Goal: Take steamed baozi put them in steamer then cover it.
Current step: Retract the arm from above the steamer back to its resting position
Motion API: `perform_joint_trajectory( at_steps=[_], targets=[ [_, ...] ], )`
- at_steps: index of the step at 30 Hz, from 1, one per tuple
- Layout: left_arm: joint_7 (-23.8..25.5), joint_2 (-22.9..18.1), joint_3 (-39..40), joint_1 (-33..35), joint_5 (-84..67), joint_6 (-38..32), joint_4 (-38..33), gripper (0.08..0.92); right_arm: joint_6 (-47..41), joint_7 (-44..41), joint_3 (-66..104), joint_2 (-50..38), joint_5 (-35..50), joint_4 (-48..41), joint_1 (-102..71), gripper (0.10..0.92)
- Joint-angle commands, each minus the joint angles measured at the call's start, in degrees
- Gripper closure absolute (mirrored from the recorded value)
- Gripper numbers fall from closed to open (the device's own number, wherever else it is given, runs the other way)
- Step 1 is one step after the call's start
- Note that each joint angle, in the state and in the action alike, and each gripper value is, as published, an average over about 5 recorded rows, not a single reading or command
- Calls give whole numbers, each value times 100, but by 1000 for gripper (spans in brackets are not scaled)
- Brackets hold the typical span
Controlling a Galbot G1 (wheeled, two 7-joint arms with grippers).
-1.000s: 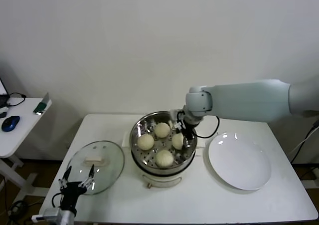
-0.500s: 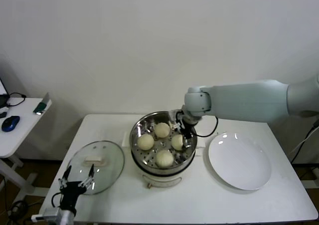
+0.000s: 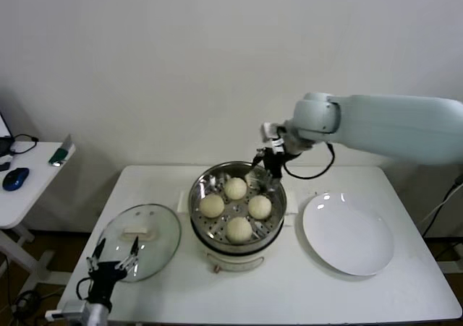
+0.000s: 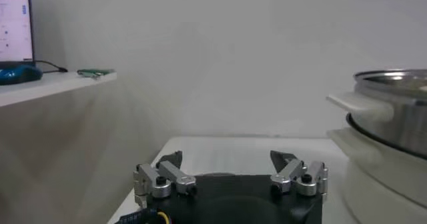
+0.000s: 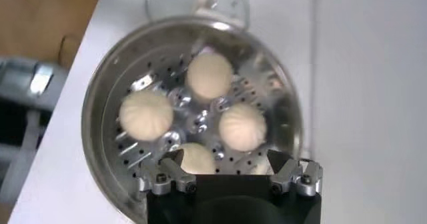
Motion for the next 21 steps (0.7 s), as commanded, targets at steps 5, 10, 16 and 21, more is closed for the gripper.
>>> perform_joint_trajectory(
  at_steps=[5, 10, 16, 21],
  targets=[
    [26, 67, 87, -6, 224, -96, -12, 177, 411, 3059, 5027, -3012, 320, 819, -4253, 203],
    [42, 161, 125, -63, 567, -247, 58, 177, 964, 3456, 8530, -3188, -176, 900, -7828, 203],
    [34, 232, 110, -169, 1196, -459, 175, 177, 1679, 3560, 11584, -2562, -928, 938, -10898, 203],
    [-45, 247, 103, -221, 1679, -620, 278, 177, 2279, 3411, 13037, -1546, -1456, 1081, -12692, 203]
  ],
)
